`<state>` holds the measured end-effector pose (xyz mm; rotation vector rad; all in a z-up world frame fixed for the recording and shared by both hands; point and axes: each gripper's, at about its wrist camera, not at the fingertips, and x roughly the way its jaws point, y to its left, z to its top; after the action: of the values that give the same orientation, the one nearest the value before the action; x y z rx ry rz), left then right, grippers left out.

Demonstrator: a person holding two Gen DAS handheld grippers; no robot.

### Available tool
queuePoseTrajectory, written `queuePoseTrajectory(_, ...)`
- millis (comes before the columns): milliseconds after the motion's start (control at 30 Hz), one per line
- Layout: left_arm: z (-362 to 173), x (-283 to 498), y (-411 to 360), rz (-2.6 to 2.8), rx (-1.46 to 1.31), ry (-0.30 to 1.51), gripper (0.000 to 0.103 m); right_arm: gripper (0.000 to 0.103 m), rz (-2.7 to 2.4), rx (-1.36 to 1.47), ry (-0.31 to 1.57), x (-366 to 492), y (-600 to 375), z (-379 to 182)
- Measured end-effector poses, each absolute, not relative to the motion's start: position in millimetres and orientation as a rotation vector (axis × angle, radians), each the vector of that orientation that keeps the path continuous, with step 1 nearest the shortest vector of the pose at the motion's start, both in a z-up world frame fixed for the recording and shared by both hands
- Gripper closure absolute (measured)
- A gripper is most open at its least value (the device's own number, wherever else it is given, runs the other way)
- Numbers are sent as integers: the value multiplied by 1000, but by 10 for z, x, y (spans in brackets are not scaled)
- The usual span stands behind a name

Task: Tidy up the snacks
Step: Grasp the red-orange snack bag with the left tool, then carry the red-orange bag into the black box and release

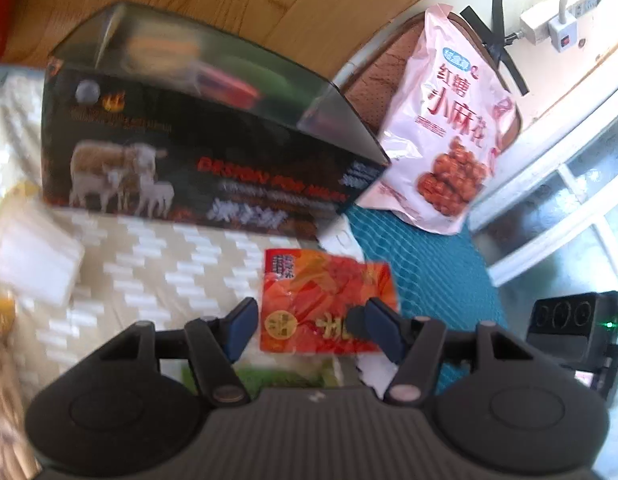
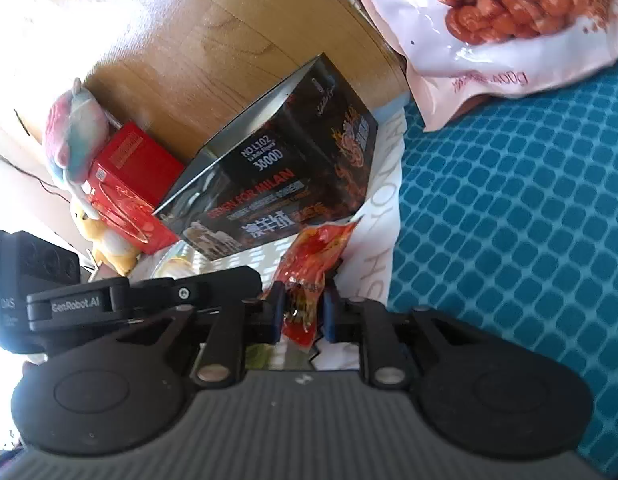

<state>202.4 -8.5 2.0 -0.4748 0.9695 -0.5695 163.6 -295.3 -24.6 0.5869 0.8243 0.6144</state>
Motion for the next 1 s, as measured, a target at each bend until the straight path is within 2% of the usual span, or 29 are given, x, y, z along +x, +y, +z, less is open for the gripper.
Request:
queuePoseTrajectory(100,114,1841,31,-595,-493,929,40,88,624,635,778,1479,-3020,-117)
queuePoseTrajectory(267,219,1400,325,-633,-530,859,26,88,718,757,753,1155,-3118,-27)
queuePoseTrajectory(400,137,1043,471,-676,-561,869,25,88,856,864,801,874,-3018,-149)
queuePoseTrajectory(533,12,698,673,-649,-609,876,30,88,907,911,863,661,-2813,-332)
queuePoseTrajectory(833,-107,222,1234,-581,-783,816,26,88,961,1040,939,548,-2494,-521)
queuePoseTrajectory(900,-119,181,1264,-582,-796,806,29,88,971,1041,940,537,-2405,-514)
queuePoseTrajectory(933,-124,168,1262,-585,-795,804,38,88,977,1036,945,526,-2387,-517)
queuePoseTrajectory(967,-129,165,1250,-590,-789,806,50,88,982,1025,957,520,-2328,-526)
queuePoseTrajectory(1000,-131,157,1237,-586,-777,811,55,88,980,1002,970,504,-2282,-538)
